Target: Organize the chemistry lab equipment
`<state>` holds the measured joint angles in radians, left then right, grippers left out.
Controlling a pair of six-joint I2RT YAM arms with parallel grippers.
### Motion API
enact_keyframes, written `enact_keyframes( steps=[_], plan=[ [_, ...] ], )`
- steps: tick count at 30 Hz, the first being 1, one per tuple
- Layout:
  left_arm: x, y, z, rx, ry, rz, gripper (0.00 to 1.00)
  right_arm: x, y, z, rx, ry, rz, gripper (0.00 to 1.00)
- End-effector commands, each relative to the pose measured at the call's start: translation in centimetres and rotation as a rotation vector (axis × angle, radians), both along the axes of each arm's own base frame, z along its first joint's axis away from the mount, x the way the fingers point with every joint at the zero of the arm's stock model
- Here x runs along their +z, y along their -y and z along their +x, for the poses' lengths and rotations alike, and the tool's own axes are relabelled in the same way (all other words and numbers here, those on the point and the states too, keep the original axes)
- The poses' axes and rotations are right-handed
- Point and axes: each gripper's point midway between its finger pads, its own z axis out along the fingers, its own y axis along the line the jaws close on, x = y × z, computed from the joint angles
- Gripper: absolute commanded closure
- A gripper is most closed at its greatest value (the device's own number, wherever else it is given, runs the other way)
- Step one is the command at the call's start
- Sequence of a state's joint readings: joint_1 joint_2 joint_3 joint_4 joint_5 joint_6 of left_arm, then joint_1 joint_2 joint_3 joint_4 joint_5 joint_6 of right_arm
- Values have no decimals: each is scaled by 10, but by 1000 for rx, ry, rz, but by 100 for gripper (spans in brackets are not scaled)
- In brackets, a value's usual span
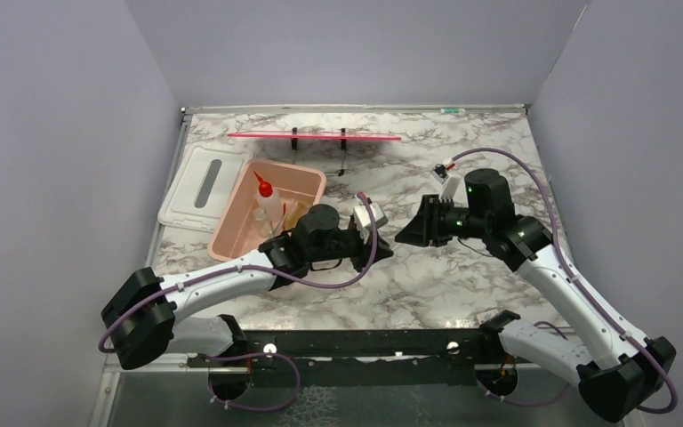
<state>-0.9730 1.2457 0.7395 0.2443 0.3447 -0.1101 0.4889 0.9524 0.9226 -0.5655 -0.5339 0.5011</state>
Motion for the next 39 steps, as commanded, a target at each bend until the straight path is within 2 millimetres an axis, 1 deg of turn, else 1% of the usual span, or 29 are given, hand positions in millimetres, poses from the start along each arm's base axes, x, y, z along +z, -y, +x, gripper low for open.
enact_keyframes(
  steps=[1, 4, 7, 9, 12, 14, 15, 17, 18, 19, 21, 22, 23, 26, 28, 31, 34, 36, 39],
  plan=[
    [22, 3, -7, -43, 49, -54, 93, 4, -2, 1, 20, 7, -7, 64],
    [22, 2, -7, -45, 49, -53, 93, 2, -2, 4, 13, 7, -8, 65],
    [21, 1, -5, -31, 48, -47, 93, 6, -6, 2, 36, 11, 21, 76],
    [25, 1, -2, -12, 51, -42, 93, 8, -8, 0, 47, 6, 30, 82],
    [31, 0, -3, -15, 53, -49, 90, 6, -6, 3, 27, 6, 16, 86],
    [35, -1, -4, -16, 48, -58, 87, 7, -4, 7, 5, 20, 11, 88],
    [37, -1, -4, -7, 43, -60, 82, 9, -3, 9, -7, 32, 9, 88],
    [40, -5, 1, 39, 26, -52, 61, 14, 2, 16, -53, 66, -2, 89],
    [42, -8, 8, 83, 23, -47, 52, 17, 6, 21, -85, 93, -15, 89],
    [44, -11, 13, 121, 20, -44, 45, 20, 11, 27, -123, 117, -29, 89],
    [49, -22, 25, 220, 22, -35, 38, 22, 24, 40, -212, 157, -77, 89],
    [51, -29, 31, 277, 23, -34, 31, 21, 31, 47, -258, 174, -109, 89],
    [55, -36, 36, 329, 24, -36, 29, 18, 40, 54, -313, 186, -151, 89],
    [65, -60, 48, 468, 33, -39, 27, 3, 72, 76, -478, 212, -291, 89],
    [71, -71, 50, 518, 29, -36, 27, -9, 93, 87, -578, 222, -389, 89],
    [83, -80, 49, 545, 24, -34, 27, -27, 118, 100, -697, 228, -510, 89],
    [92, -84, 46, 540, 33, -58, 27, -40, 125, 112, -749, 247, -554, 90],
    [91, -85, 44, 531, 39, -62, 27, -49, 122, 120, -744, 263, -555, 91],
    [85, -86, 43, 534, 37, -54, 26, -65, 121, 130, -752, 277, -574, 92]
  ],
)
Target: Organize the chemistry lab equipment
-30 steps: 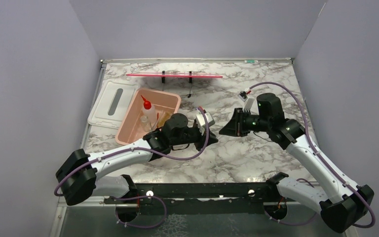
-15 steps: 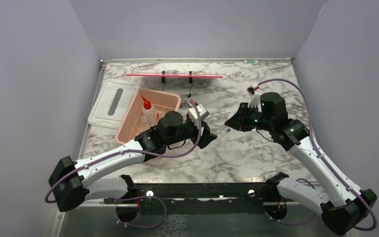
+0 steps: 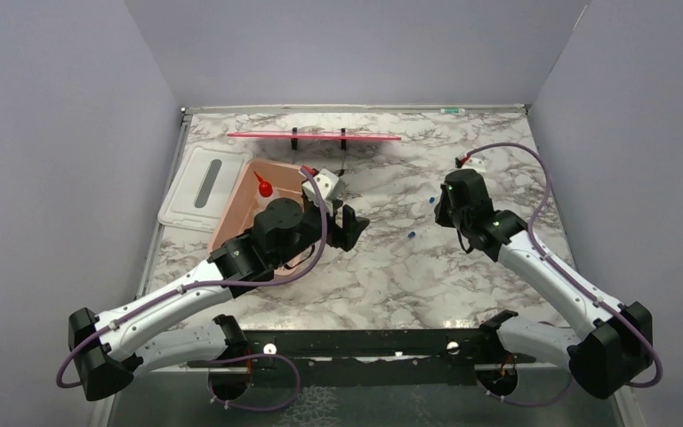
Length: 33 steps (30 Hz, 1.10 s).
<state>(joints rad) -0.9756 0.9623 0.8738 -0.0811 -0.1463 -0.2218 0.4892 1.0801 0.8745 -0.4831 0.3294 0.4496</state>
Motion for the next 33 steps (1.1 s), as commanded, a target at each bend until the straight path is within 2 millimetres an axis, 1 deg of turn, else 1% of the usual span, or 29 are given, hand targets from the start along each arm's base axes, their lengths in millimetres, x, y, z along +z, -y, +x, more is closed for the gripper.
enact_keyframes(
  steps=[1, 4, 5, 9, 12, 16, 18, 33],
  plan=[
    [-7, -8, 1, 36, -13, 12, 26, -9, 12, 26, -74, 89, -73, 92],
    [-8, -3, -2, 9, -23, 4, 26, -26, 8, 33, -59, 73, -94, 92],
    [-9, -2, -3, 4, -24, 6, 26, -31, 8, 34, -80, 61, -90, 92],
    [-13, -1, -2, 4, -30, 12, 26, -40, 7, 41, -85, 70, -97, 93],
    [-15, -1, -2, 3, -32, 18, 26, -45, 6, 45, -89, 74, -98, 93],
    [-16, -2, -1, 9, -32, 19, 26, -51, 13, 48, -118, 67, -141, 93],
    [-16, -1, -1, 9, -32, 19, 26, -51, 15, 49, -124, 67, -159, 93],
    [-20, 1, 0, 15, -53, 24, 26, -75, 11, 51, -105, 12, -183, 92]
  ],
)
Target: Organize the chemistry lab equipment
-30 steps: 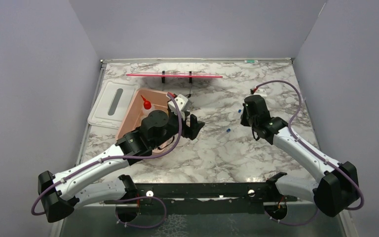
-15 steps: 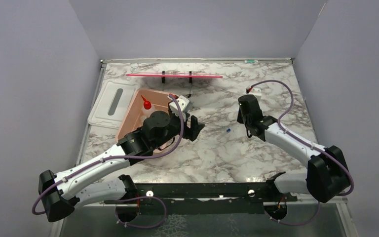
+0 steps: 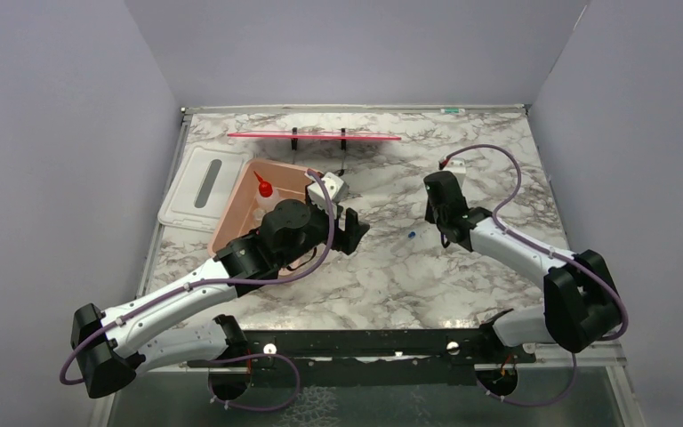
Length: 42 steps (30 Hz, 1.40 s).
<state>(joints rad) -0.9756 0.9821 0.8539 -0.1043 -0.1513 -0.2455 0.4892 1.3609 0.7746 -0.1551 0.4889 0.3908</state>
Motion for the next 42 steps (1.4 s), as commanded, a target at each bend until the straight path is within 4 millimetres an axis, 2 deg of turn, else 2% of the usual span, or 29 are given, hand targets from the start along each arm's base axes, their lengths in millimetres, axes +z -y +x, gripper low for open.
enact_keyframes(
  steps=[1, 12, 15, 17, 20, 24, 27, 30, 35, 39, 42],
  plan=[
    [1, 0, 0, 6, -2, -13, 26, -5, 3, 4, -16, 5, -21, 92],
    [6, -2, 1, 18, 8, -16, 26, -18, 0, 4, -53, -64, -5, 83],
    [5, -2, 1, 19, 8, -14, 26, -20, 2, 3, -76, -87, -12, 75],
    [5, -3, 2, 21, 8, -13, 26, -19, 2, 1, -93, -95, -4, 64],
    [5, -2, 2, 21, 7, -12, 26, -9, 2, -2, -104, -97, 15, 51],
    [5, -2, 1, 20, 6, -14, 26, 18, -3, -7, -77, -66, 74, 43],
    [6, -3, 1, 22, 6, -17, 26, 36, -5, -16, -63, -55, 116, 41],
    [6, -3, 1, 26, 5, -20, 26, 46, -7, -27, -59, -65, 161, 40],
    [5, -5, 2, 35, 0, -24, 26, 27, -25, -48, -66, -179, 294, 44],
    [3, -3, 1, 28, -8, -23, 26, -6, -42, -56, -78, -264, 369, 49],
    [2, -3, 1, 27, -10, -21, 26, -26, -46, -57, -113, -302, 363, 51]
  ],
)
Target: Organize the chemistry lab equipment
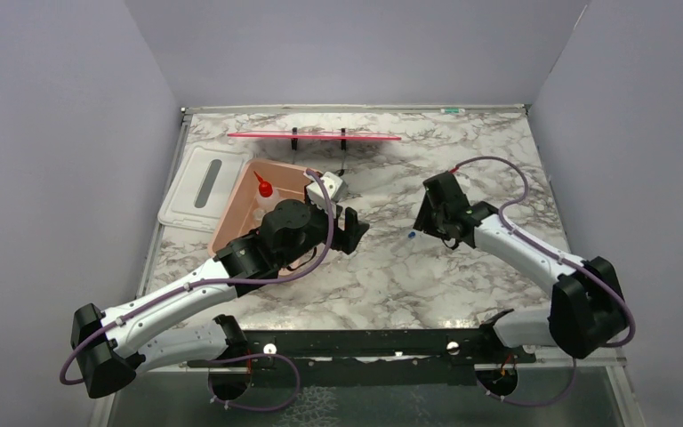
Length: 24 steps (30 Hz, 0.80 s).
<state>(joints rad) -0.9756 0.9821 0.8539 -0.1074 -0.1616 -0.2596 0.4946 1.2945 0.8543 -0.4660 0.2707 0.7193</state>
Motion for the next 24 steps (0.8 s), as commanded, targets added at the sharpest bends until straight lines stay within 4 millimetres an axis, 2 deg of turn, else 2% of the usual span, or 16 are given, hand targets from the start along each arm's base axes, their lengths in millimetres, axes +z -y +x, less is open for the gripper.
enact_keyframes(
  steps=[1, 13, 24],
  plan=[
    [2, -2, 0, 15, 0, -15, 26, -33, -16, -10, -32, -99, 58, 51],
    [-4, 1, 2, 14, -11, 1, 26, -71, -30, 5, -43, -158, 14, 49],
    [-6, 0, 3, 21, -9, 8, 26, -88, -30, 9, -39, -185, -31, 62]
  ],
)
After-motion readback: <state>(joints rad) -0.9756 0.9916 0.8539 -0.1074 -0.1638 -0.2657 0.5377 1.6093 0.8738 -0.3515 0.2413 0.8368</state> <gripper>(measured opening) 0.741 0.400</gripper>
